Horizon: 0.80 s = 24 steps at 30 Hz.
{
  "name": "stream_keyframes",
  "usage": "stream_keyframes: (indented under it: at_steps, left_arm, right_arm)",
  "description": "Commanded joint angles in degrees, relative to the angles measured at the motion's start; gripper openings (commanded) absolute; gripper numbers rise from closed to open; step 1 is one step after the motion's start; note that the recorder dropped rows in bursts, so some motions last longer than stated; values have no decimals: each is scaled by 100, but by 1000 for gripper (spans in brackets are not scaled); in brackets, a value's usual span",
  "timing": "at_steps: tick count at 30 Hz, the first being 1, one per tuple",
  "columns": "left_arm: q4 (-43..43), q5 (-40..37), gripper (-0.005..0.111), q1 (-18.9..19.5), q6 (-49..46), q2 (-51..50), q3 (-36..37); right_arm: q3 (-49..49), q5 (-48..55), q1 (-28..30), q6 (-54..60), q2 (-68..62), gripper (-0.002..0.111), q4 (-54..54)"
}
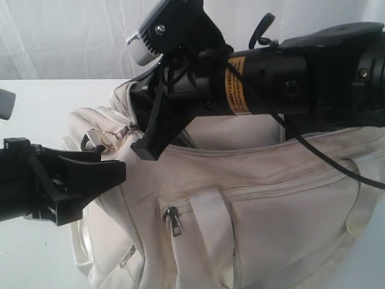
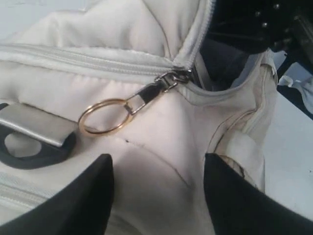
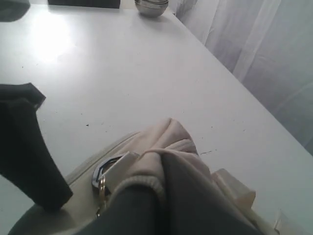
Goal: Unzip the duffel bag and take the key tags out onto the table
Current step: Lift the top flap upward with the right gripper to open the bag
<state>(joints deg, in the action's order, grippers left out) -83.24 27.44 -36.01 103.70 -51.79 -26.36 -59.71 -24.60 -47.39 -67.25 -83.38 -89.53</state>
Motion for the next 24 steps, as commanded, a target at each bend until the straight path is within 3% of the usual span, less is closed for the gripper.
stream_keyframes:
  at_steps: [1,10,13,18,24]
  left_arm:
    - [724,-19,59,-11,-690,34,25]
    - [776,-308,59,-11,-1089,34,25]
    - [776,-342,59,-11,-1089,34,25]
    - [776,-452,59,-11,-1089,34,25]
    - [513,-616,59,-11,-1078,34,25]
  right_arm:
    - [-518,-271,-2,45,88,0,261]
    - [-1340,-168,-2,-59,112,0,188]
    - [-1381,-7,-2,-396,48,0,-524]
    - [-1806,-208,-2,-603,142,0,-586]
    - [-2316,320,-2,-606,154,0,-641]
